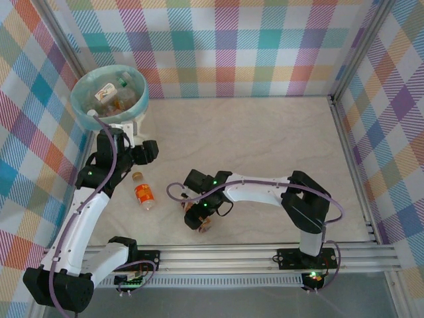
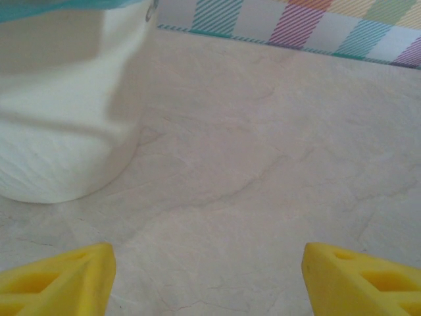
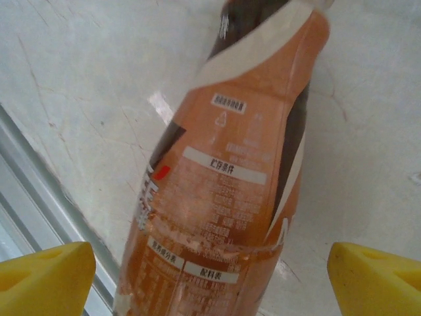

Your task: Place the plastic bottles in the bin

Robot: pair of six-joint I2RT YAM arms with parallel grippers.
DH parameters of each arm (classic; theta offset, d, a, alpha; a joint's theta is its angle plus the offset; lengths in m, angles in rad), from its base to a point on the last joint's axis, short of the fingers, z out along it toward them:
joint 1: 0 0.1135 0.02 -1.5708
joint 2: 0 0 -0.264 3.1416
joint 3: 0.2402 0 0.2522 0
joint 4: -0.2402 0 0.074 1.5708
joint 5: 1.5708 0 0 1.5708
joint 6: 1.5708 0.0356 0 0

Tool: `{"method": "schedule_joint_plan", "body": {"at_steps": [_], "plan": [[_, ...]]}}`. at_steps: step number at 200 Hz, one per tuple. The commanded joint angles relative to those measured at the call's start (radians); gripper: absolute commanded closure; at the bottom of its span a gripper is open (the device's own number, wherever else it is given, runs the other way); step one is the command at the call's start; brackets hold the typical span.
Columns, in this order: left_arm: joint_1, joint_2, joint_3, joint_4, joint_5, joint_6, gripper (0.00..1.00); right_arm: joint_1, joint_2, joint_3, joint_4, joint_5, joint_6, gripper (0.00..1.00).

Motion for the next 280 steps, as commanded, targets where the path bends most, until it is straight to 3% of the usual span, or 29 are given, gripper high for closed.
{"method": "schedule_joint_plan", "body": {"at_steps": [1,69,125,180,222,280], "plan": [[-0.008,-0.021,-0.013,0.019,0.034,-0.018,0.25,0.01,0.037,0.037,-0.053,-0.008,-0.016,0.09],[-0.009,-0.037,-0.01,-0.011,0.029,-0.021,0.25,0.012,0.066,0.045,-0.068,0.002,-0.007,0.27],[-0.007,-0.026,0.038,-0.003,0.071,-0.058,0.23,0.008,-0.022,0.008,-0.02,-0.002,-0.011,0.36],[-0.012,0.076,0.129,-0.017,0.297,-0.149,0.2,-0.049,-0.179,-0.035,0.076,0.013,0.013,0.4],[-0.025,0.114,0.113,0.074,0.421,-0.275,0.17,-0.151,-0.3,-0.037,0.222,0.002,0.016,0.41],[-0.052,0.168,0.117,0.185,0.564,-0.405,0.17,-0.183,-0.329,0.047,0.385,-0.022,0.007,0.41]]}}
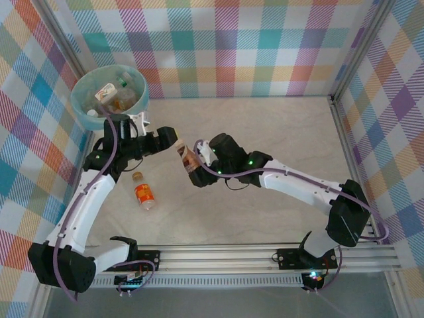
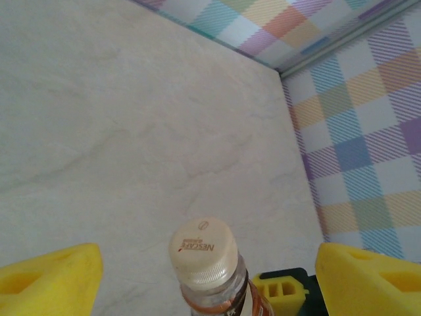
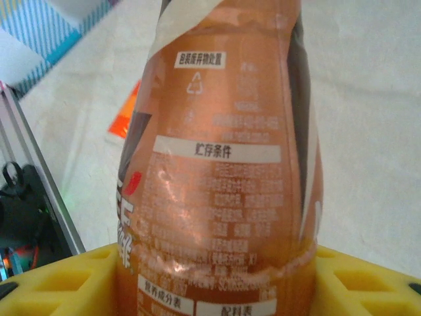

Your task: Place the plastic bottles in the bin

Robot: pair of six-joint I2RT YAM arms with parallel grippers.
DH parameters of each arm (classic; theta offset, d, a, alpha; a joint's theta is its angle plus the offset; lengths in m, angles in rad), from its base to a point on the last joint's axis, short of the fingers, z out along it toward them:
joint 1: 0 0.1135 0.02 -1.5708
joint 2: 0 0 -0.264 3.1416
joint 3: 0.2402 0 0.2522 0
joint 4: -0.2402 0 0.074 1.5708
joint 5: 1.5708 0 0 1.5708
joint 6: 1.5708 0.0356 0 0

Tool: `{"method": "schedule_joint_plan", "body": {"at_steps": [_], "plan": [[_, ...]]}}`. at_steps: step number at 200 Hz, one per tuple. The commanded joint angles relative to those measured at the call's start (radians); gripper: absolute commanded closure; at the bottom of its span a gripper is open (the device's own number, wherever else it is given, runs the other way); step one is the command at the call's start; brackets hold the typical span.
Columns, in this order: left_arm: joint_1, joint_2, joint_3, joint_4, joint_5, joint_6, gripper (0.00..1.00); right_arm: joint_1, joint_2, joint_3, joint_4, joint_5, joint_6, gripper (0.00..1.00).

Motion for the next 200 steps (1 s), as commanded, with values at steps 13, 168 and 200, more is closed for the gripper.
{"method": "schedule_joint_plan", "body": {"at_steps": [13,168,200], "plan": [[-0.026,0.005,0.015,0.095,0.122,-0.082,0.18,0.008,-0.008,0.085,0.121,-0.029,0.004,0.41],[-0.025,-0.016,0.232,-0.018,-0.183,-0.023,0.74,0.008,-0.001,0.197,0.072,0.005,0.071,0.0],[-0.003,0.081,0.502,-0.169,-0.398,0.15,0.78,0.007,0.041,0.311,0.049,-0.009,0.099,0.0]]}}
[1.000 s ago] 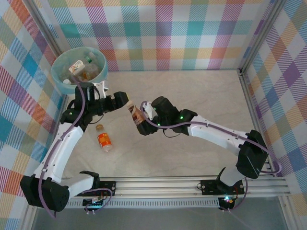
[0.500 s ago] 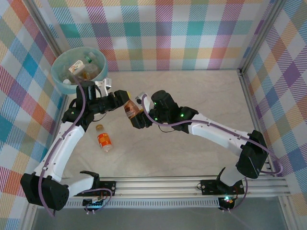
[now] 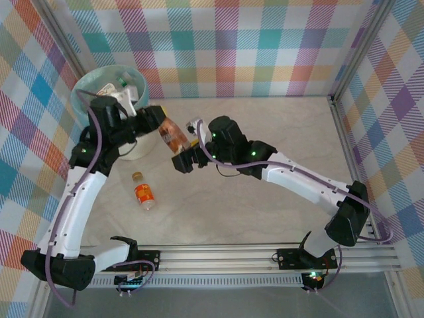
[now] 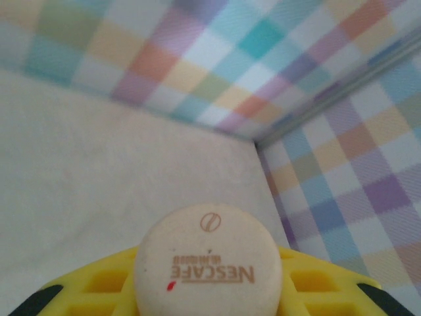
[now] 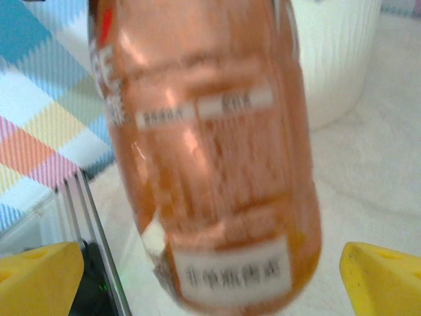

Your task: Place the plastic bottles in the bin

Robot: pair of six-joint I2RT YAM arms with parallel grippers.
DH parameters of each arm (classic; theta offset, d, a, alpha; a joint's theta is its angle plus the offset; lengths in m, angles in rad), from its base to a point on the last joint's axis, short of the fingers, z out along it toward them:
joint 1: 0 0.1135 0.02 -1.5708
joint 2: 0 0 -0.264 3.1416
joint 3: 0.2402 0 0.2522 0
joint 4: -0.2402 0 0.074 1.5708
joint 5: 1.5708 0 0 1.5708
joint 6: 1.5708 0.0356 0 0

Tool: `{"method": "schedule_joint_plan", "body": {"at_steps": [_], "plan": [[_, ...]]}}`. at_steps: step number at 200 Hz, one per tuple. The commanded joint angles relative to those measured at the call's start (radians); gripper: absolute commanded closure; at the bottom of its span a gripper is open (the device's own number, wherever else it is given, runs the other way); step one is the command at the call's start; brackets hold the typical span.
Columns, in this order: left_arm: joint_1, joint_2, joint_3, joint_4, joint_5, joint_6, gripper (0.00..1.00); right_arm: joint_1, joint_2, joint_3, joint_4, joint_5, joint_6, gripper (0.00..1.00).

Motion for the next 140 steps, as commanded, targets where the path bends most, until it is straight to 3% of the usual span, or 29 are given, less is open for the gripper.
{"method": "schedule_joint_plan", "body": {"at_steps": [1,38,88,117,140], "plan": [[0.017,0.057,0.184,-0.112,-0.214,0.169,0.78,0.006,0.03,0.093,-0.014,0.008,0.038,0.0],[0.113,0.186,0.387,-0.14,-0.419,0.324,0.78,0.006,0.127,0.256,-0.106,-0.011,0.048,0.0],[0.228,0.391,0.573,-0.155,-0.499,0.505,0.78,0.006,0.193,0.343,-0.194,-0.048,0.054,0.0],[0.244,0.509,0.667,-0.166,-0.585,0.62,0.77,0.006,0.196,0.338,-0.209,-0.043,0.05,0.0],[0.245,0.593,0.723,-0.181,-0.584,0.704,0.74,0.006,0.196,0.334,-0.213,-0.037,0.044,0.0]]}}
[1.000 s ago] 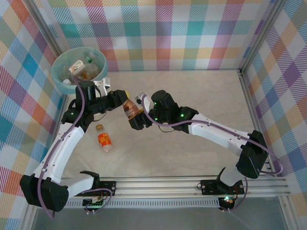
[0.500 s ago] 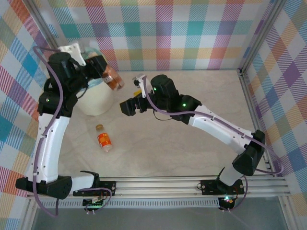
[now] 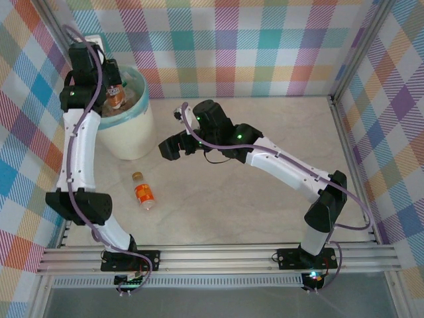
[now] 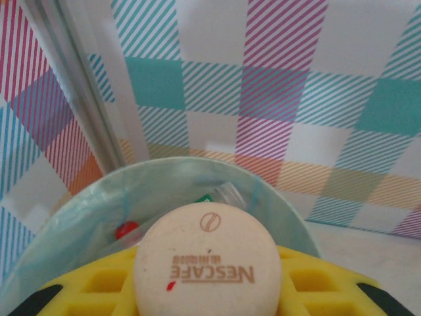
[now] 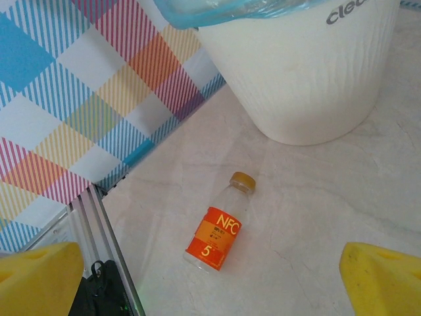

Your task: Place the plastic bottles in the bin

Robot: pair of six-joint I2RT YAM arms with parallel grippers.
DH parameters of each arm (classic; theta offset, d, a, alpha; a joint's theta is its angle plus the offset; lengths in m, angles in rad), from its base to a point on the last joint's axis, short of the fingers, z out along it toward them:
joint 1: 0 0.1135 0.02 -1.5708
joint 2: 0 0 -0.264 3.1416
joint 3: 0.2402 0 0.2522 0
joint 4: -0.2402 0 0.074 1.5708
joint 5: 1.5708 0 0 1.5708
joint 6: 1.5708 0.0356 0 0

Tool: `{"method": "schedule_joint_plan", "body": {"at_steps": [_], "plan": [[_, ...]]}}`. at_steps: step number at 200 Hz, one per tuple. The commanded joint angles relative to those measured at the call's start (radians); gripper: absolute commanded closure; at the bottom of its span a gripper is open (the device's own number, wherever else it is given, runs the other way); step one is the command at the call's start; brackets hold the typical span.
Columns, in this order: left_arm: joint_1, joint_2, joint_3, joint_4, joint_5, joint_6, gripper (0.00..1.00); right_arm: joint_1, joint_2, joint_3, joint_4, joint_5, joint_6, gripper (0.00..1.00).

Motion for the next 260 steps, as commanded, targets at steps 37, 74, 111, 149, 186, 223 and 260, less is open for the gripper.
{"method": "schedule_joint_plan", "body": {"at_steps": [37,74,111,149,186,223,260], "plan": [[0.009,0.207,0.177,-0.095,-0.147,0.274,0.67,0.006,0.001,0.021,-0.023,-0.012,0.004,0.0],[0.007,0.262,0.174,-0.105,-0.162,0.341,0.59,0.007,0.008,0.026,-0.033,-0.013,0.004,0.0],[0.003,0.27,0.174,-0.129,-0.103,0.286,0.21,0.008,0.012,0.028,-0.038,-0.018,0.009,0.0],[0.003,0.256,0.197,-0.144,-0.077,0.245,0.19,0.007,0.008,0.024,-0.04,-0.021,0.011,0.0],[0.014,0.254,0.171,-0.185,-0.114,0.208,0.29,0.007,0.016,0.021,-0.038,-0.029,0.013,0.0],[0.02,0.228,0.125,-0.226,-0.061,0.135,0.34,0.008,0.029,0.024,-0.046,-0.043,0.009,0.0],[0.02,0.152,0.175,-0.215,0.059,0.047,0.32,0.02,0.062,0.036,-0.066,-0.049,-0.007,0.0]]}}
